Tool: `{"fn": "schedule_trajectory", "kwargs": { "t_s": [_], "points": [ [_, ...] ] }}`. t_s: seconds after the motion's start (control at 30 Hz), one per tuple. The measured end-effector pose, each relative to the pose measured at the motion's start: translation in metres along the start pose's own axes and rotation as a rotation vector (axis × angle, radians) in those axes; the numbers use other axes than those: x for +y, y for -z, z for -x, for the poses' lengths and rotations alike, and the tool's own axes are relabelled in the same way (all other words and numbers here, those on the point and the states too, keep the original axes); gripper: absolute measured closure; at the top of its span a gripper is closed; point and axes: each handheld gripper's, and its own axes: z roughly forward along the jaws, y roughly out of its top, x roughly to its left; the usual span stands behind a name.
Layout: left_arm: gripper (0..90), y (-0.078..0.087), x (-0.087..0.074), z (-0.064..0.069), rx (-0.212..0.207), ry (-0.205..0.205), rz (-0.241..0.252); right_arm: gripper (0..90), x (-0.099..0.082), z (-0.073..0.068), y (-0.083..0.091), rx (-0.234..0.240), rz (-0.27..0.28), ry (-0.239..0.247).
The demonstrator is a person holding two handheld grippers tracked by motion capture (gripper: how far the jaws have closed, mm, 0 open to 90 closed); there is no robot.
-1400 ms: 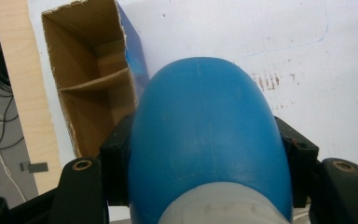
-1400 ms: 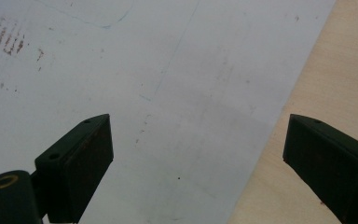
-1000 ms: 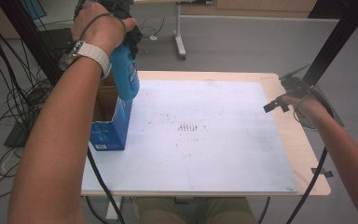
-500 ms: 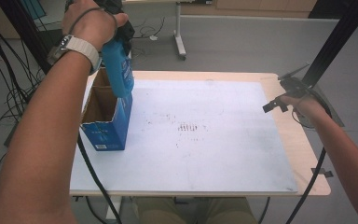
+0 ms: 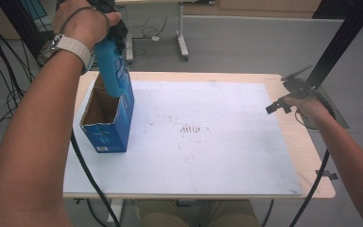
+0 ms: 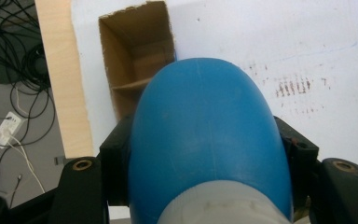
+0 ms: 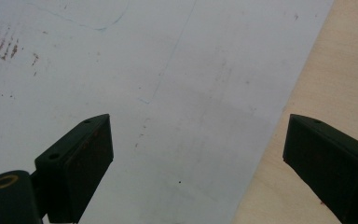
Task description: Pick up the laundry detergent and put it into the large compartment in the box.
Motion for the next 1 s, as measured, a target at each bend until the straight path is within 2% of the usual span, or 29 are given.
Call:
{"fn": "schedule_trajectory", "kwargs": {
  "t_s": [1.0],
  "points": [
    [37.6,-0.018,-0.005,-0.027,0.014,0.005,-0.012,8.3,-0.003,0.0,-0.005,0.0,-0.012,-0.011]
  ]
}}
